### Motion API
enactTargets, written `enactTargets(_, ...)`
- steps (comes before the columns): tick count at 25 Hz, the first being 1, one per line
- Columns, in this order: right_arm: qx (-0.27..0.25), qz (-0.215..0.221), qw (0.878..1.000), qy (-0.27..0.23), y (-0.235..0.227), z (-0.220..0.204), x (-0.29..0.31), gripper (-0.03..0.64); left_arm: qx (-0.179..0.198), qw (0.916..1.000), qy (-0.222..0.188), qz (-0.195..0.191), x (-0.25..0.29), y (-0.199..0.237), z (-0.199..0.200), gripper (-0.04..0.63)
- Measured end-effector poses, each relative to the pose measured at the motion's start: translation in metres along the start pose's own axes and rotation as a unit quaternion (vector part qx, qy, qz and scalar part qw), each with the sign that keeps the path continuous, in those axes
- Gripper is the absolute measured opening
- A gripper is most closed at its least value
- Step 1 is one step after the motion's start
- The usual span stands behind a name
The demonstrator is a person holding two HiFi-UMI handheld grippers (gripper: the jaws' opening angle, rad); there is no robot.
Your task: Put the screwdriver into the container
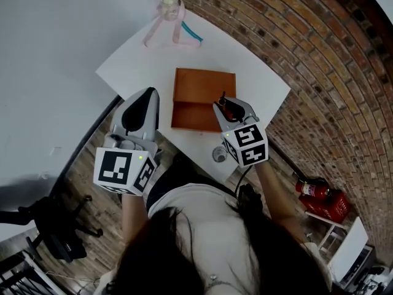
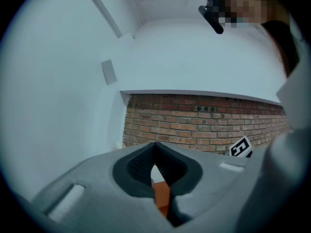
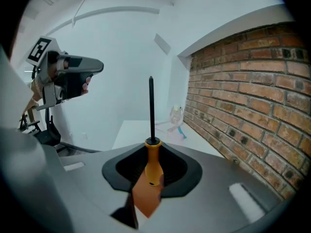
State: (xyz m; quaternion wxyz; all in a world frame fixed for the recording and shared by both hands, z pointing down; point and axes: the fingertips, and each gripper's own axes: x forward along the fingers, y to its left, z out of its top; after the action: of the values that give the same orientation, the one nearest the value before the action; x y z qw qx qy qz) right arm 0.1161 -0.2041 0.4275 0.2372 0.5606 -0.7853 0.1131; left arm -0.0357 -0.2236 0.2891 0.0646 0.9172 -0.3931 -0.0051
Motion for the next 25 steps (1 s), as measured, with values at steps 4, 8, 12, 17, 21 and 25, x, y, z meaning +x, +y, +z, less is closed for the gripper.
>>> enactTargets(4,-0.014,0.009,1.000,0.020,0.000,-0.010,0.012,0.087,-0.004,0.9999,0.001,0.009,0.003,0.010,-0.002,0.000)
enactTargets(8,-0.033,0.020,0.998,0.045,0.001,-0.024,0.023,0.087,-0.009,0.9999,-0.001,0.015,0.004,0.018,-0.002,0.000)
enactTargets(12,-0.051,0.031,0.996,0.071,0.002,-0.040,0.033,0.087,-0.014,0.9996,-0.001,0.023,0.005,0.027,-0.004,0.000)
enactTargets(17,-0.058,0.043,0.992,0.099,0.002,-0.059,0.045,0.087,-0.019,0.9994,0.002,0.028,0.008,0.032,-0.009,0.000)
enactTargets(21,-0.067,0.054,0.989,0.120,0.002,-0.072,0.052,0.087,-0.026,0.9991,0.005,0.033,0.010,0.037,-0.012,0.000)
enactTargets(25,-0.074,0.065,0.986,0.137,0.003,-0.082,0.060,0.087,-0.030,0.9987,0.010,0.039,0.012,0.041,-0.016,0.000)
